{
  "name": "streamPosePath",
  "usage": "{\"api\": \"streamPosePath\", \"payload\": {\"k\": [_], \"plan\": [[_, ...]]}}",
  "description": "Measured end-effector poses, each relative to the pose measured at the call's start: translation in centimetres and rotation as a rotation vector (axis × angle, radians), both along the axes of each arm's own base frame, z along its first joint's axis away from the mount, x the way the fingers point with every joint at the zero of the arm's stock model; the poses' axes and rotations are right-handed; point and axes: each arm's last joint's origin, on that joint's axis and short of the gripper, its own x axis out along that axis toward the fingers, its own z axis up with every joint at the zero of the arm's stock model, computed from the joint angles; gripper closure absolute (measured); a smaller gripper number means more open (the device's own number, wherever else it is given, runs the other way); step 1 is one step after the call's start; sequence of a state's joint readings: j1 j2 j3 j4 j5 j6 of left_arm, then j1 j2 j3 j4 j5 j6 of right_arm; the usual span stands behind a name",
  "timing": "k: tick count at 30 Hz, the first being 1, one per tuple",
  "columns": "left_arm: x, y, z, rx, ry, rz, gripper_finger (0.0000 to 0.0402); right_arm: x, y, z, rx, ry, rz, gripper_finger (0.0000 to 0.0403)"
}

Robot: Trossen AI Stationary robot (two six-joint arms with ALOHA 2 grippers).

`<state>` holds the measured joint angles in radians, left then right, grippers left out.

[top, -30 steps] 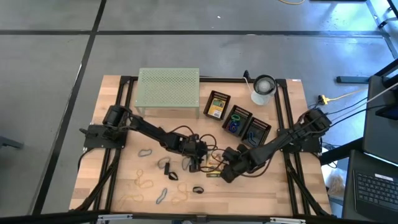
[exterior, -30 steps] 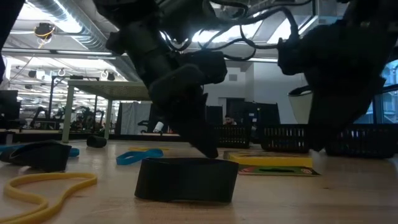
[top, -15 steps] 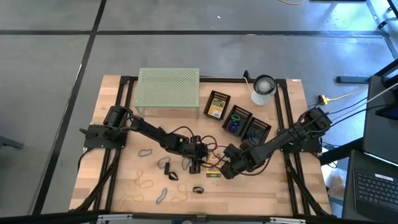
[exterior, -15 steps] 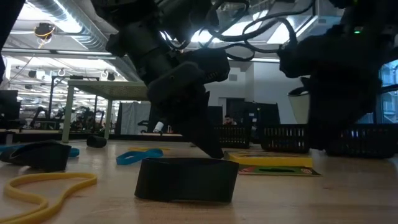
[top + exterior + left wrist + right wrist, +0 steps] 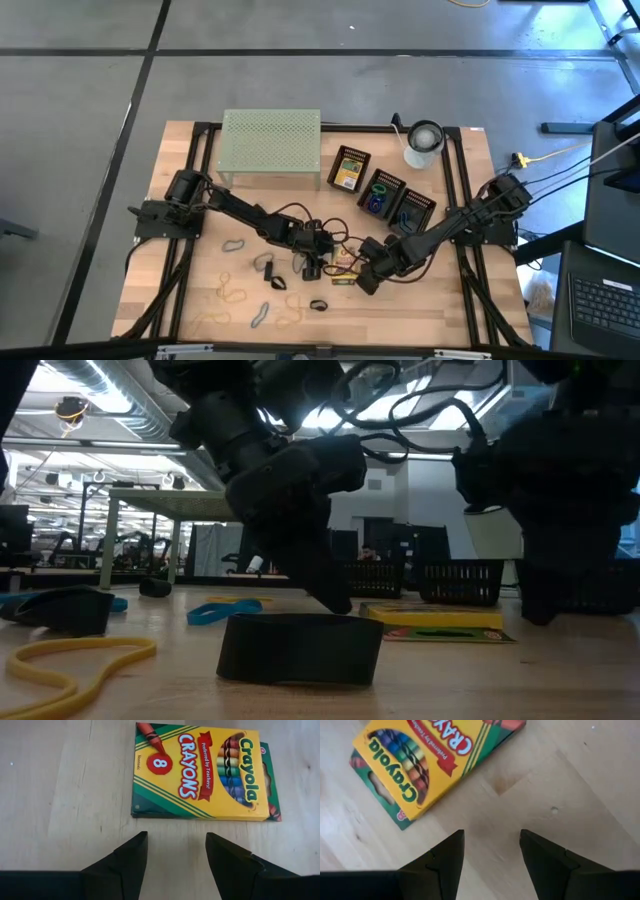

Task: Pick & Place Office Desk Supplies
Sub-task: Put the crayon box into the top black bin

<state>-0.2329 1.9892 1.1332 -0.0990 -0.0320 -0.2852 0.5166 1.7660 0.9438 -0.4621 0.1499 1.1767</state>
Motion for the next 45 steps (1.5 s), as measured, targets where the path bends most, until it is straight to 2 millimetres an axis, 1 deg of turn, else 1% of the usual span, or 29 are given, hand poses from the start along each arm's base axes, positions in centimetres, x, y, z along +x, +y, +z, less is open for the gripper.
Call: {"api": "streamPosePath", "payload": {"k": [3,6,12,15,21,29,36,39,42,45], "plan": [[0.0,0.0,0.0,-0.006,0.001,0.006,0.0207,-0.5,-0.2,-0.7,0.035,-0.007,-0.014,0.0205],[0.0,0.0,0.0,-0.012,0.002,0.014,0.0204,-0.6,-0.4,-0.8,0.060,-0.041,-0.038,0.0204],[0.0,0.0,0.0,-0.027,0.009,0.028,0.0207,-0.2,0.0,-0.3,0.106,-0.135,-0.041,0.0204],[0.0,0.2,0.0,-0.065,0.019,0.044,0.0206,0.2,0.2,-0.4,0.132,-0.164,-0.052,0.0204],[0.0,0.3,0.0,-0.146,0.040,0.053,0.0206,0.7,0.3,-0.7,0.112,-0.221,-0.091,0.0204],[0.2,0.2,0.1,-0.162,0.023,0.031,0.0204,1.4,0.1,-0.5,0.056,-0.330,-0.134,0.0204],[0.2,0.2,0.0,-0.162,0.022,0.027,0.0211,2.2,-0.3,-0.1,0.051,-0.397,-0.120,0.0204],[0.2,0.2,0.0,-0.165,0.022,0.030,0.0210,2.2,-0.4,-0.1,0.045,-0.385,-0.121,0.0204],[0.1,0.0,0.0,-0.152,0.019,0.013,0.0206,1.8,-0.5,-0.2,0.049,-0.335,-0.113,0.0204],[0.1,-0.4,0.0,-0.081,-0.006,-0.050,0.0205,1.2,-0.7,-0.5,0.042,-0.256,-0.108,0.0204]]}}
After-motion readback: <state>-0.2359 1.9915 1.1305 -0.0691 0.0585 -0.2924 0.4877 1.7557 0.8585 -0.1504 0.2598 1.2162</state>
